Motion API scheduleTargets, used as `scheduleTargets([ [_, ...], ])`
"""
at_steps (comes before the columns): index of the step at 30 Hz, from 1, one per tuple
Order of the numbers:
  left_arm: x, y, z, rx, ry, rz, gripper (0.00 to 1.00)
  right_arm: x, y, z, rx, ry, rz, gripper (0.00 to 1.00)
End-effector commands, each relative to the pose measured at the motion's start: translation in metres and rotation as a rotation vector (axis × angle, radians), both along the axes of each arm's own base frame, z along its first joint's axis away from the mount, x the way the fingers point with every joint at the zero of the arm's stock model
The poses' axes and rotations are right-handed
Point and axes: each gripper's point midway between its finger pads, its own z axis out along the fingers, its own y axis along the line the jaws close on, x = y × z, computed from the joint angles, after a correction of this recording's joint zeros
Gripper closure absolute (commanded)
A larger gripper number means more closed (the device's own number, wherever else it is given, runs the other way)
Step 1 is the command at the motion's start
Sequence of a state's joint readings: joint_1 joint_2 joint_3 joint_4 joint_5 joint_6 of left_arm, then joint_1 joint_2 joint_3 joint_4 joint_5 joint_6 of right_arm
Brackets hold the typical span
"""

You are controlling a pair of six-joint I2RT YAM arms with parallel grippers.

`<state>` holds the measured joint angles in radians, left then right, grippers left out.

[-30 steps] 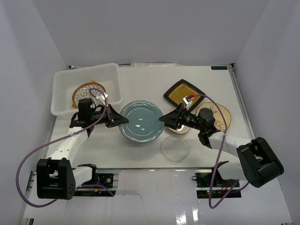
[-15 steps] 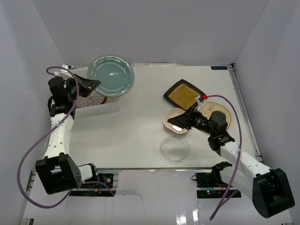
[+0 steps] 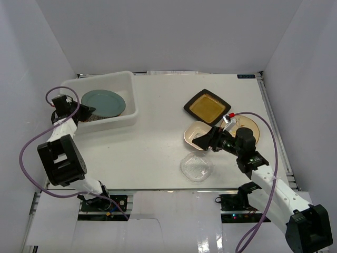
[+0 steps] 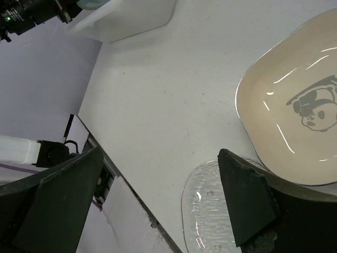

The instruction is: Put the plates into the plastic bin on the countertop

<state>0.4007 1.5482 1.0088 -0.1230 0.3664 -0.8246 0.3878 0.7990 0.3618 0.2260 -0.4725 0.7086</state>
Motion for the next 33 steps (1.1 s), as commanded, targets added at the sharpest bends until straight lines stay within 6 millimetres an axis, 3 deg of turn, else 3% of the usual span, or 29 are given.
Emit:
scheduleTargets([
  [1,0.022,0.008,0.044,0.072,-0.137,-0.027,1.0,0.005,-0.009,-0.006,-0.049,-0.034,-0.044,0.04],
  [3,0.023,0.011,0.034,0.079,-0.112,-0.023,1.0,0.007,-0.012,-0.008,-0.06,-0.038,-0.067,0.04],
  [5,0.024,0.015,0.024,0.084,-0.082,-0.01,0.85,0.008,-0.014,-0.008,-0.064,-0.036,-0.079,0.04],
  [6,0.023,0.015,0.021,0.087,-0.073,-0.011,0.74,0.009,-0.014,-0.009,-0.064,-0.034,-0.081,0.04],
  [7,0.023,0.017,0.021,0.096,-0.069,-0.01,0.5,0.01,-0.014,-0.009,-0.067,-0.035,-0.085,0.04],
  [8,0.023,0.019,0.021,0.105,-0.065,-0.002,0.37,0.01,-0.015,-0.009,-0.068,-0.034,-0.088,0.04],
  [11,0.02,0.024,0.032,0.148,-0.068,0.01,0.07,0.013,-0.017,-0.011,-0.078,-0.028,-0.109,0.04],
  [12,0.018,0.029,0.034,0.174,-0.057,0.035,0.02,0.015,-0.018,-0.011,-0.083,-0.026,-0.12,0.03],
  [18,0.0,0.055,0.027,0.341,0.062,0.131,0.02,0.031,-0.034,-0.009,-0.131,-0.035,-0.239,0.03],
  [25,-0.013,0.06,0.03,0.608,0.161,0.21,0.02,0.053,-0.063,-0.012,-0.205,-0.03,-0.434,0.09],
  [29,-0.016,0.047,0.03,0.637,0.165,0.197,0.02,0.063,-0.081,-0.011,-0.239,-0.025,-0.543,0.12],
  [30,-0.015,0.038,0.034,0.615,0.14,0.193,0.02,0.065,-0.086,-0.011,-0.238,-0.018,-0.574,0.13],
  [31,-0.018,0.031,0.052,0.609,0.082,0.192,0.02,0.068,-0.096,-0.01,-0.244,-0.016,-0.635,0.13],
  [33,-0.016,-0.008,0.066,0.56,-0.027,0.099,0.02,0.071,-0.114,-0.013,-0.231,0.005,-0.735,0.13],
])
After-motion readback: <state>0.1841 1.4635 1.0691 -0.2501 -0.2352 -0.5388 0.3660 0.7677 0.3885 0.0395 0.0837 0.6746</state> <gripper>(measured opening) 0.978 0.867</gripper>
